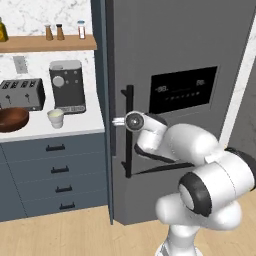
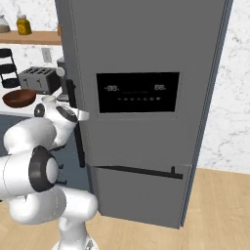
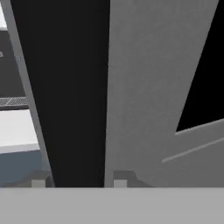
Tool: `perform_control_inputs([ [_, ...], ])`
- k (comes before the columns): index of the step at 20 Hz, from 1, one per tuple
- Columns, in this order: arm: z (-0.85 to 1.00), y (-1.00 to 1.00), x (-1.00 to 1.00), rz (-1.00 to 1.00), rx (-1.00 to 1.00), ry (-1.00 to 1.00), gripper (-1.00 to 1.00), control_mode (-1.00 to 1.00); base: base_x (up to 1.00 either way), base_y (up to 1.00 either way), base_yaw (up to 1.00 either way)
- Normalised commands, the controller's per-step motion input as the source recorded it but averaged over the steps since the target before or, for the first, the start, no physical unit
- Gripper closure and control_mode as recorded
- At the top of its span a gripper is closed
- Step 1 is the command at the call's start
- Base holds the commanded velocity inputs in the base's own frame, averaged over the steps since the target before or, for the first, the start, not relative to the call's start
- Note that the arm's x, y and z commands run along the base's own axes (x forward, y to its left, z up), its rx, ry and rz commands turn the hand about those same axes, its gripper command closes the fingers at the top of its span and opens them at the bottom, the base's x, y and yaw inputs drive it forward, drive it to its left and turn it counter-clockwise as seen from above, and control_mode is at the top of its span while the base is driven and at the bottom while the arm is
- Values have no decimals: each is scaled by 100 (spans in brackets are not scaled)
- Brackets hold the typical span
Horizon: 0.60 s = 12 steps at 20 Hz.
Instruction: Grab a lemon wedge from the fridge and one ice cube from the ice bowl, and put them in the glass of lemonade.
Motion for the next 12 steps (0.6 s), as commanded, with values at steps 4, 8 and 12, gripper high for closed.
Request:
perform_control_inputs([
  [4,97,-66,-100,-23,6,-3,100,-100,0,0,0],
  [8,100,-61,-92,-26,7,-2,-100,-100,0,0,0],
  [12,100,-38,-80,-28,6,0,-100,-100,0,0,0],
])
